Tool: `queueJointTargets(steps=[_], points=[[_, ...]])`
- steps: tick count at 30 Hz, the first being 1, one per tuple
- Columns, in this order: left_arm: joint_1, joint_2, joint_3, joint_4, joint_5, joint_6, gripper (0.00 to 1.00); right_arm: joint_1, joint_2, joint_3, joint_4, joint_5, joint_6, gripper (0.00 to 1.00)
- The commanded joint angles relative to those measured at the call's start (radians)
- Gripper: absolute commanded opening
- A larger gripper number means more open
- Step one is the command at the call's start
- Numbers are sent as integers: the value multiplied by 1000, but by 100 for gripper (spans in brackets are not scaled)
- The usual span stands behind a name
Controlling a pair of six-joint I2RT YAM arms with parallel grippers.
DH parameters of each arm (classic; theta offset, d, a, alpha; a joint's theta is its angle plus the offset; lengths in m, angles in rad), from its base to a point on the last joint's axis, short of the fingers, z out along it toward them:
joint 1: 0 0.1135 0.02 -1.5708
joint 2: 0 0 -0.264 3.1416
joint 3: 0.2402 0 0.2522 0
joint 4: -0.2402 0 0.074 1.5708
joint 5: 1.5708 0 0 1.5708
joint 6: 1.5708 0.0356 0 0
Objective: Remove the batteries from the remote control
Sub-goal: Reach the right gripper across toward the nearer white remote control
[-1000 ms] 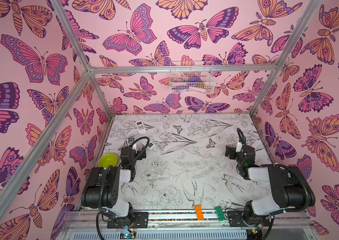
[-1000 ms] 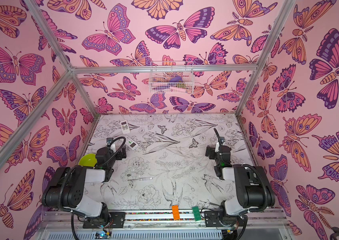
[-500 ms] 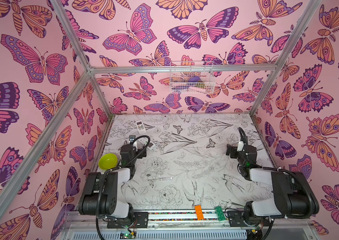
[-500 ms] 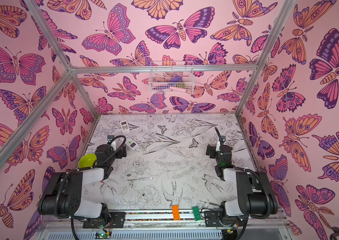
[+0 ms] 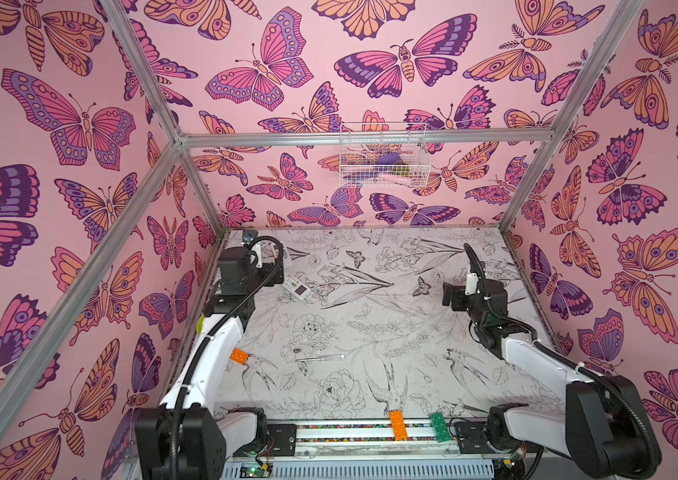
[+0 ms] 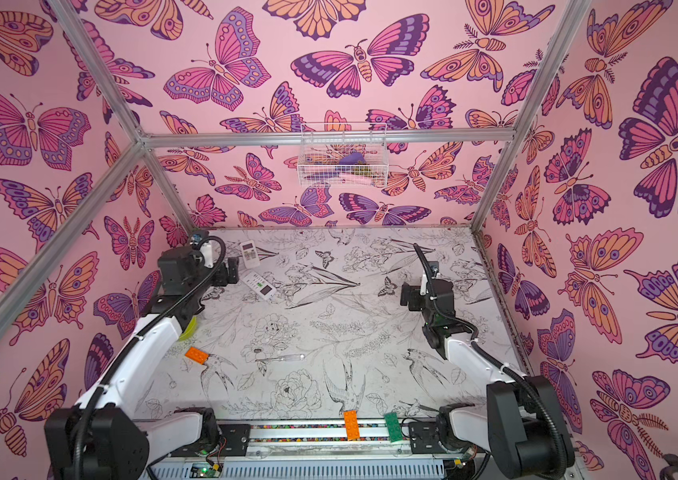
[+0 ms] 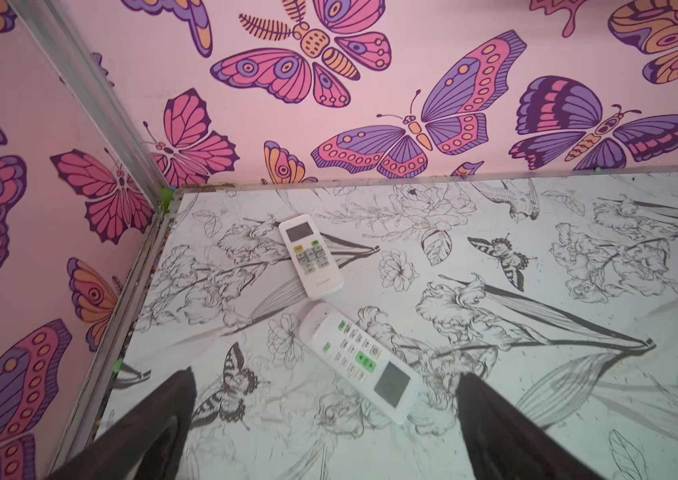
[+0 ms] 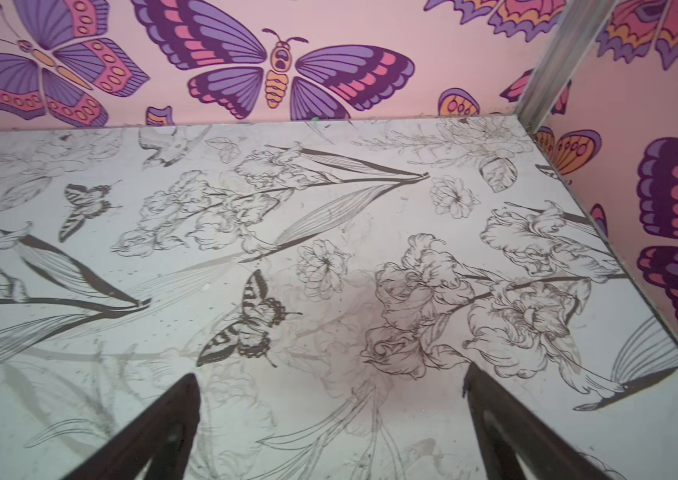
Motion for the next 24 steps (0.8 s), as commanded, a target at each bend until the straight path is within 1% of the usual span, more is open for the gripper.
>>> queueJointTargets(steps=[1,3,6,9,12,17,20,24], points=[[56,2,-33,-153,75,-50,100,72,17,94,-134,33,55,99],[82,3,-53,-133,128,-70,100,120,56,147,-168,35,62,99],[86,2,-65,-127,146,-94,100,198,134,237,-205,43,60,99],[86,8,-76,-112,165,-108,100,261,237,324,-220,0,55,99],[86,14,-73,-113,156,-113,100,321,327,410,-234,-36,52,99],[92,11,-70,-113,164,-117,99,418,498,530,-203,-108,35,100],[92,12,-71,-110,160,-115,99,459,586,609,-217,-144,50,100],[92,-12,-82,-104,169,-112,100,519,704,697,-193,-193,64,100]])
